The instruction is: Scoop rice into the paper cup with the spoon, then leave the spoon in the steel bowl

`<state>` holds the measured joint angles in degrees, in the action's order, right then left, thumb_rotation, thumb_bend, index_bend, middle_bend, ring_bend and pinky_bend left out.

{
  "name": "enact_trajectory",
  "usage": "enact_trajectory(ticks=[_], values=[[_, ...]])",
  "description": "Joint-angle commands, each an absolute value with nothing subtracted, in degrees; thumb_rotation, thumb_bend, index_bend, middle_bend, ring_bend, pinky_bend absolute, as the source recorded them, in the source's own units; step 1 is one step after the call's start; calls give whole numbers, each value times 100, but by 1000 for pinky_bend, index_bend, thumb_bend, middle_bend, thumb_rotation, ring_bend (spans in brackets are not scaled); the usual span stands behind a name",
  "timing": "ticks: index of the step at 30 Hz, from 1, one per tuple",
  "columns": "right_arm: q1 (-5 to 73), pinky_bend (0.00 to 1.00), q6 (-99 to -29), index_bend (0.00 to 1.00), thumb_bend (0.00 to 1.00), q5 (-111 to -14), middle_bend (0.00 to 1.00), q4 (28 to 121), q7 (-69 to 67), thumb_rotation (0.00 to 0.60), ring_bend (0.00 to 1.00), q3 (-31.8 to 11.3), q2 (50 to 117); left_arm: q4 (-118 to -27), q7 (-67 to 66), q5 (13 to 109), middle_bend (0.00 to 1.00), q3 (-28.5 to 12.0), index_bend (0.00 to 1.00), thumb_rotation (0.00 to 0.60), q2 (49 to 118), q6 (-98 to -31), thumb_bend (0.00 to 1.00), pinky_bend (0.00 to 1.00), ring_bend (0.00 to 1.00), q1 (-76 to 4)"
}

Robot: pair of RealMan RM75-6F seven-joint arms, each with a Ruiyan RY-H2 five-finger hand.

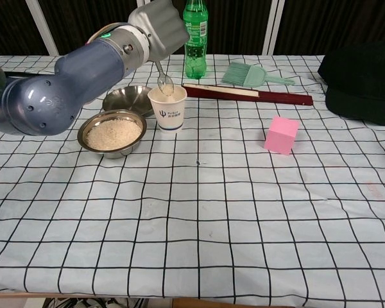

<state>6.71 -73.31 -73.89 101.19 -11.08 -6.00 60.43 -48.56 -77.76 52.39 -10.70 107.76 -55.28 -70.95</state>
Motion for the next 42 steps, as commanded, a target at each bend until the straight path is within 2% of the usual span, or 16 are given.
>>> enact_trajectory(ticks=[1,13,16,34,42], values=[[670,199,-7328,0,219,-7388,0,10121,-1110,600,0,-599,6043,-4863,-7822,5363,1000,-980,807,600,10713,-5478,530,1000,1000,-7102],[667,198,-7321,0,219,-7383,0,10136,-1133,600,0,-599,6039,-4680,-7927,6368,1000,-292,807,600,10538,-5097,530,1000,1000,-7221],[668,198,-7313,0,219,-7377,0,10138,-1144,600,0,-601,6036,-4540,-8194,6843,1000,101,808,600,10484,-4876,530,1000,1000,-7339],[669,199,-7281,0,219,-7354,0,10168,-1187,600,0,-603,6016,-4277,-7968,7705,1000,147,808,600,10537,-4821,529,1000,1000,-7445],[668,199,-7291,0,219,-7364,0,10157,-1178,600,0,-602,6024,-4421,-8029,8337,1000,428,808,600,10322,-4557,527,1000,1000,-7641]])
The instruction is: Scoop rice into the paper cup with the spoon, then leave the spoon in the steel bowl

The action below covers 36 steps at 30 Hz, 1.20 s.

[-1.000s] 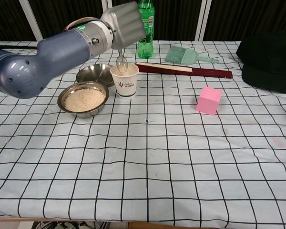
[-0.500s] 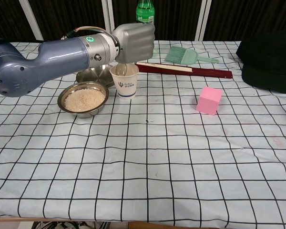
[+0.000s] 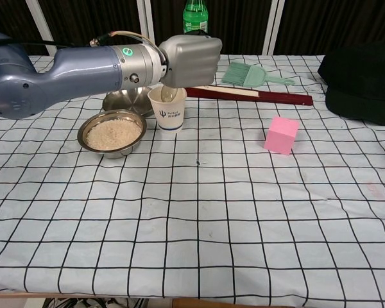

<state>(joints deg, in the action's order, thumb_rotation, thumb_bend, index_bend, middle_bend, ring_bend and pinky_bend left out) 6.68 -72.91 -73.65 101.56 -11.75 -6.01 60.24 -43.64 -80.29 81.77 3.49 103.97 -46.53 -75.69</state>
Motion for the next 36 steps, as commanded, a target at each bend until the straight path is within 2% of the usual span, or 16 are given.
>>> enact_trajectory(ticks=[1,7,19,28,36], values=[[668,199,-7293,0,219,-7365,0,10157,-1179,600,0,-603,6023,-4426,-8031,8366,1000,426,809,600,10312,-4534,527,1000,1000,-7648],[666,199,-7300,0,218,-7364,0,10151,-1181,600,0,-607,6024,-4478,-8058,8476,1000,374,809,600,10247,-4455,527,1000,1000,-7618],[662,199,-7312,0,219,-7370,0,10148,-1172,600,0,-605,6032,-4573,-8089,8352,1000,-16,809,600,10242,-4645,527,1000,1000,-7421],[659,199,-7313,0,219,-7373,0,10149,-1190,600,0,-608,6025,-5017,-8387,7330,1000,-823,809,600,10292,-5135,527,1000,1000,-6921],[653,198,-7338,0,218,-7395,0,10135,-1177,600,0,-605,6032,-6102,-8497,6000,1000,-1673,809,600,9948,-5977,527,1000,1000,-6317]])
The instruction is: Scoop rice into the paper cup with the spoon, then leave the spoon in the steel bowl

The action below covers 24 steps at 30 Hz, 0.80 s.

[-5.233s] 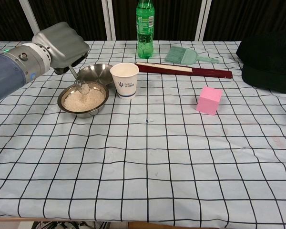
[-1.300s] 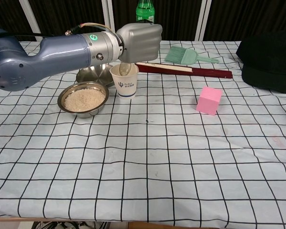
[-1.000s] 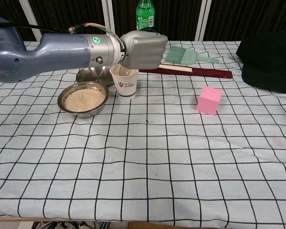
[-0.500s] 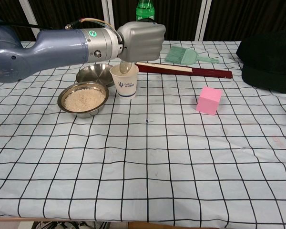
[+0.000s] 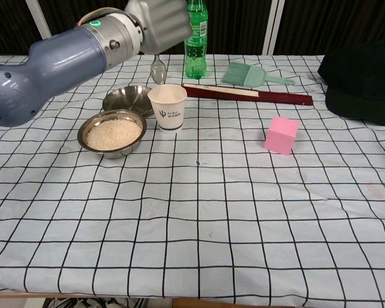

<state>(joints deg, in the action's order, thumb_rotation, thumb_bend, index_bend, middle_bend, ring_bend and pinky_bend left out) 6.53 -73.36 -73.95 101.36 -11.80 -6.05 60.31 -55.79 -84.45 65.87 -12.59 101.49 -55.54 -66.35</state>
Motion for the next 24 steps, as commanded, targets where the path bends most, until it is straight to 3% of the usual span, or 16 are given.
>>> enact_trajectory(ticks=[1,6,12,24], values=[[653,198,-7339,0,218,-7395,0,10134,-1173,600,0,-605,6033,-6221,-8494,5864,1000,-1743,809,600,9877,-6061,527,1000,1000,-6254],[655,199,-7343,0,219,-7391,0,10131,-1148,600,0,-606,6042,-6724,-8361,5074,1000,-2072,809,600,9539,-6480,527,1000,1000,-5895],[652,198,-7351,0,219,-7392,0,10132,-1126,600,0,-602,6046,-6721,-8066,4571,1000,-2139,809,600,9367,-6642,526,1000,1000,-5623],[650,199,-7359,0,218,-7372,0,10129,-1115,600,0,-614,6046,-5635,-7468,3934,1000,-2134,809,600,9825,-6355,527,1000,1000,-5578]])
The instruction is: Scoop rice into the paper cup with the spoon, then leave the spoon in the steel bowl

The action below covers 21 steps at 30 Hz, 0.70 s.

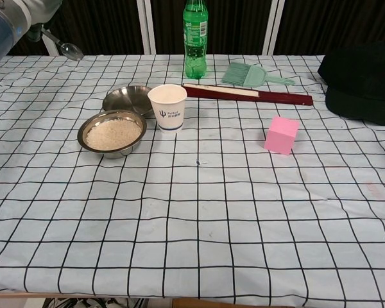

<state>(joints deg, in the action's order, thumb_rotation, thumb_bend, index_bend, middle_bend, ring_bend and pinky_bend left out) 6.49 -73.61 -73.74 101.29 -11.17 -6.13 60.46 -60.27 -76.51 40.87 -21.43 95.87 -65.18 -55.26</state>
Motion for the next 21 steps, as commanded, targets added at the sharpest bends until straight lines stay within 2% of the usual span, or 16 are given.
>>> enact_trajectory(ticks=[1,5,21], values=[[650,199,-7357,0,219,-7371,0,10128,-1114,600,0,-614,6046,-5502,-7430,3912,1000,-2132,809,600,9904,-6311,527,1000,1000,-5615],[651,199,-7347,0,219,-7368,0,10132,-1119,600,0,-611,6043,-4940,-7338,3851,1000,-2112,809,600,10246,-6113,526,1000,1000,-5792],[645,199,-7346,0,219,-7382,0,10131,-1175,600,0,-615,6027,-2638,-6965,3635,1000,-2447,804,600,11810,-5235,526,1000,1000,-6656]])
